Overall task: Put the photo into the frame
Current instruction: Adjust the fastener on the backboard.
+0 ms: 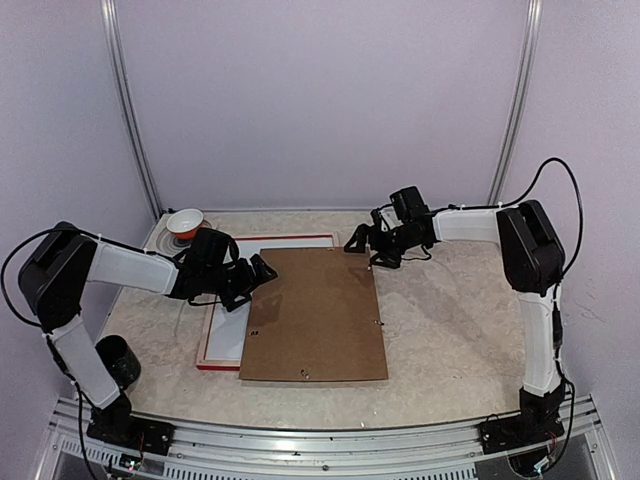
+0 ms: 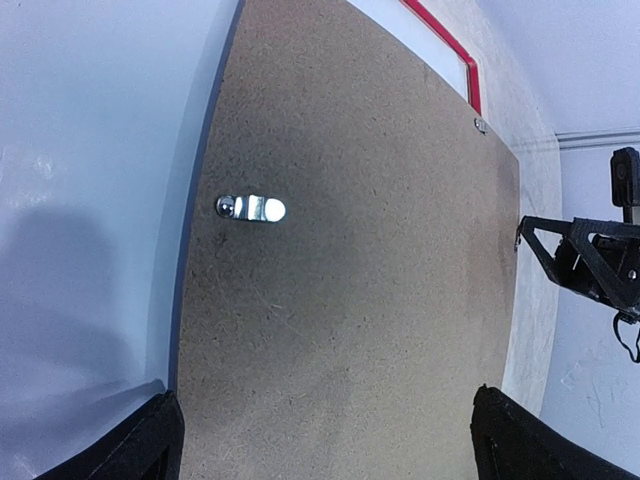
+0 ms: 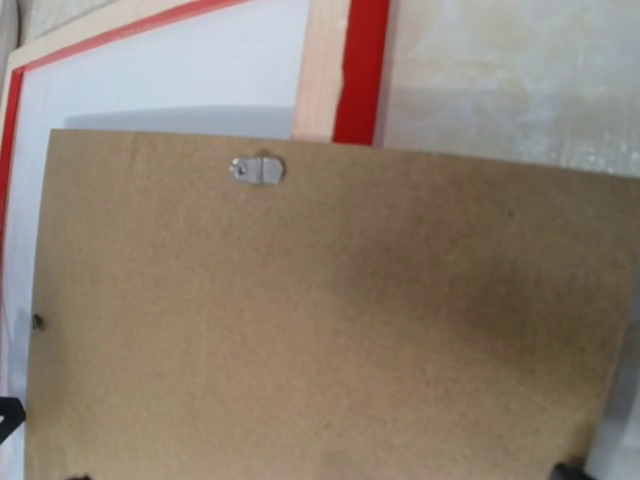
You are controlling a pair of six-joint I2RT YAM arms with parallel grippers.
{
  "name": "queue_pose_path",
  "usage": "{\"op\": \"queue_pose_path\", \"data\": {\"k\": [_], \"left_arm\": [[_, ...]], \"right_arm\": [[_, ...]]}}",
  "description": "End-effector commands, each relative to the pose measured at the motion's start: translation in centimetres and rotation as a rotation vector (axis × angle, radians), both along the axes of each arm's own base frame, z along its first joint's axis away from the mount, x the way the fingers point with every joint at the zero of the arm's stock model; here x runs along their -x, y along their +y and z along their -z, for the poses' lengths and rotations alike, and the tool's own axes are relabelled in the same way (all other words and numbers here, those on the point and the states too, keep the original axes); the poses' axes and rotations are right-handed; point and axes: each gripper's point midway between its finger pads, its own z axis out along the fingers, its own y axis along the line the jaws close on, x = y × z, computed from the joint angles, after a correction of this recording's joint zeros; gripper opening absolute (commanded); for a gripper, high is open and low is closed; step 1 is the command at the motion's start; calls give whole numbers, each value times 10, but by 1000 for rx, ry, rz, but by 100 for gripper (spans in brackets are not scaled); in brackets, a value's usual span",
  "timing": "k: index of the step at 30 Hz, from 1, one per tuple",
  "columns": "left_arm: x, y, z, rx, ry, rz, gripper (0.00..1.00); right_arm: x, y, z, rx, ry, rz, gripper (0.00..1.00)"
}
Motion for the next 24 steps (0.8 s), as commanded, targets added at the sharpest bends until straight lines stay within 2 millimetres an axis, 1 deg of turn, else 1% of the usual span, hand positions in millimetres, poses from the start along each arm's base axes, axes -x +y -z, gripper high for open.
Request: {"op": "queue_pose_path", "data": {"k": [1, 12, 18, 21, 24], "left_arm": [[3, -4, 6, 12, 11, 11, 99], [1, -5, 7, 12, 14, 13, 99], [1, -5, 7, 11, 15, 12, 99], [1, -4, 7, 10, 14, 10, 99], [2, -3, 6, 11, 15, 8, 99]], "right_arm": [[-4, 6, 3, -12, 0, -14, 99], [0, 14, -2, -20, -12, -54, 99], [3, 9, -18, -8, -56, -53, 99], [9, 6, -25, -4, -62, -58, 99], [20, 1, -28, 8, -59, -70, 99]]}}
